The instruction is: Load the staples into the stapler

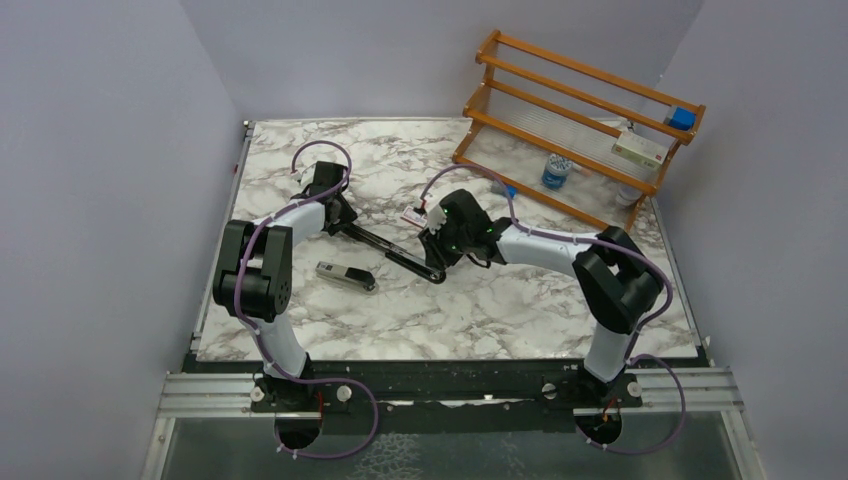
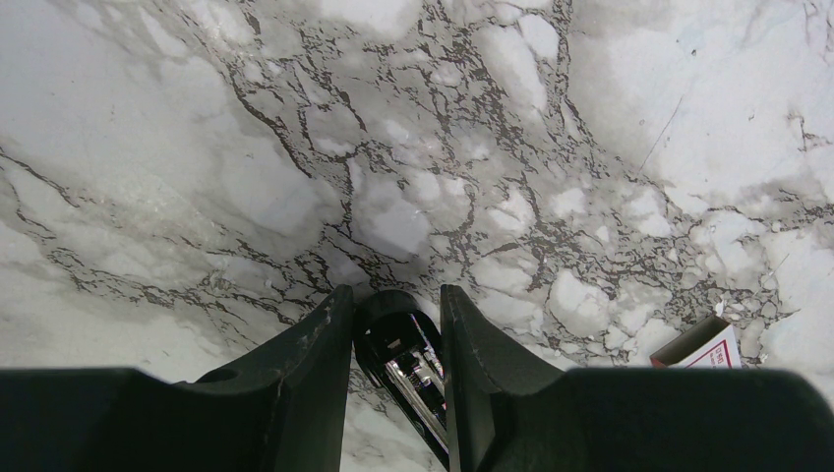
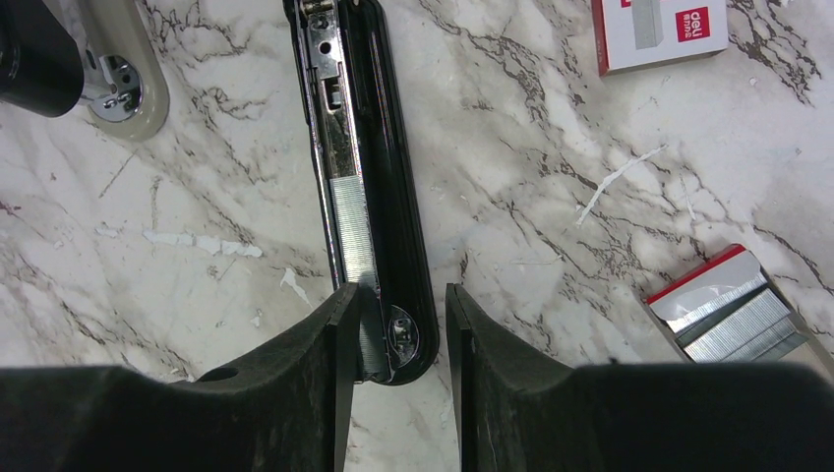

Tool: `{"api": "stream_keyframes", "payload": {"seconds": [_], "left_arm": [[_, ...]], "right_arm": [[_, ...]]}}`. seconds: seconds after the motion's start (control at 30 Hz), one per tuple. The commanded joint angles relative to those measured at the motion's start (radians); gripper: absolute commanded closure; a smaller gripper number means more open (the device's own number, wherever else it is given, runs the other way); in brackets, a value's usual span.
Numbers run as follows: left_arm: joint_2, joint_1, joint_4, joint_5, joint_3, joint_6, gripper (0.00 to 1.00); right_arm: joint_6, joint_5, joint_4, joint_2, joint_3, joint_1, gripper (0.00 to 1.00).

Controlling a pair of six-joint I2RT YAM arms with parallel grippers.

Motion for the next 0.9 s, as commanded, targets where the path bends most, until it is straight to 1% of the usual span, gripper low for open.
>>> {"api": "stream_keyframes", "payload": {"seconds": [0.0, 0.23, 0.47, 0.87], "left_arm": [[0.015, -0.003, -0.044, -0.022, 0.015, 0.013, 0.68], [0.017, -0.003, -0.042, -0.018, 0.015, 0.012, 0.68], [0.015, -0.003, -0.043, -0.014, 0.015, 0.013, 0.68], [0.017, -0.003, -0.043, -0.012, 0.015, 0.013, 0.69]], "right_arm": [[0.032, 0.018, 0.015, -0.044, 0.001, 0.003, 0.60], [0.062, 0.015, 0.123, -0.054, 0.017, 0.003, 0.59], [0.046, -0.009, 0.111, 0.017, 0.067, 0.003, 0.59], [0.036, -0.054, 0.114, 0.083, 0.090, 0.003, 0.59]]}}
